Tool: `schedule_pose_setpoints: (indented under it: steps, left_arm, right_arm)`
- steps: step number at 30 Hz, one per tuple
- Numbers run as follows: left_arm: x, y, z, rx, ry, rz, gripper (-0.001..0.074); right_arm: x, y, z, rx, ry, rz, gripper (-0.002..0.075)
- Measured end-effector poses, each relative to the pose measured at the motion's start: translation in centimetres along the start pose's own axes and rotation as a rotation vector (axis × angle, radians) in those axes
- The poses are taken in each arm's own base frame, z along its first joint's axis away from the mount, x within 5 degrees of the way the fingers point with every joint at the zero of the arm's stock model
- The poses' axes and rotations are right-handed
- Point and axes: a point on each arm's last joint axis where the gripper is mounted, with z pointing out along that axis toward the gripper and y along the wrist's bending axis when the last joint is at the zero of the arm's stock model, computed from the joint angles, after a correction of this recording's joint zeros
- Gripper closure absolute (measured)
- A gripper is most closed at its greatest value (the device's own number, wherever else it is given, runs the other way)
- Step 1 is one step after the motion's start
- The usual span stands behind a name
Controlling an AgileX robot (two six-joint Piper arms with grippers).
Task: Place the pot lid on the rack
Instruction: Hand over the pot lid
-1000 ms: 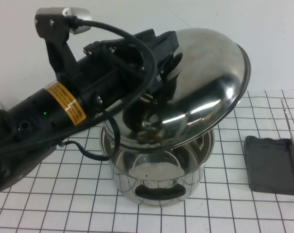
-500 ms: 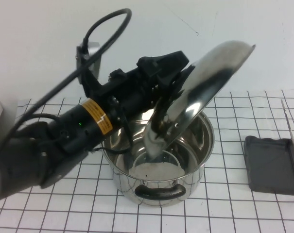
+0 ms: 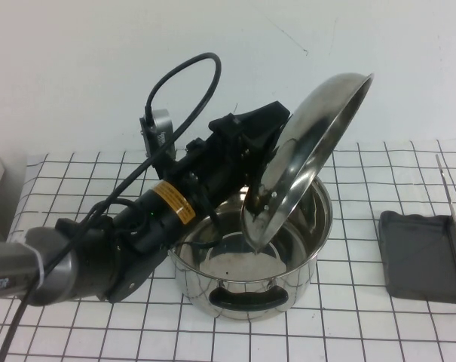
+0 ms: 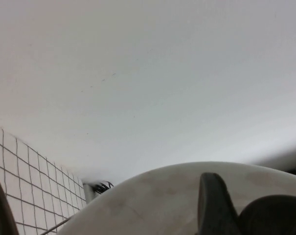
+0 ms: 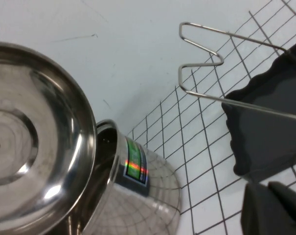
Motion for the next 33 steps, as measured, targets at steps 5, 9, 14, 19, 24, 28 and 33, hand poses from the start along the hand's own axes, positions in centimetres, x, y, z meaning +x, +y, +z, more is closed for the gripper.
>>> schedule_pose_setpoints:
  steps: [5,9,14,19,24,28,33]
  left_arm:
    - [0.0,-0.1,0.0,0.006,0.000,0.088,0.0422]
    - [0.2,-0.2,0.2,0.010,-0.022,0.207,0.0422]
    - [1.9,-1.6,1.6,0.063,-0.027,0.349,0.0422]
    - [4.5,-4.2,3.5,0.177,0.011,0.505,0.0422]
    - [5.4,-5.4,4.1,0.237,0.018,0.556,0.0422]
    - [5.4,-5.4,4.1,0.237,0.016,0.557,0.0422]
    - [5.6,-5.3,4.1,0.241,0.033,0.567,0.0422]
  right_arm:
    - [0.0,0.3,0.0,-0.038,-0.001,0.000,0.0729]
    - [0.1,1.4,-0.1,-0.149,0.011,-0.052,0.0729]
    - [-1.2,4.4,-1.0,-0.368,-0.082,-0.163,0.0729]
    - [-2.6,6.9,-0.9,-0.417,-0.059,-0.284,0.0695]
    - [-4.8,10.3,-0.5,-0.469,-0.045,-0.420,0.0474]
    - [-7.0,12.7,0.1,-0.476,-0.064,-0.479,0.0253]
    - [-8.7,14.0,2.6,-0.447,0.005,-0.442,0.0169]
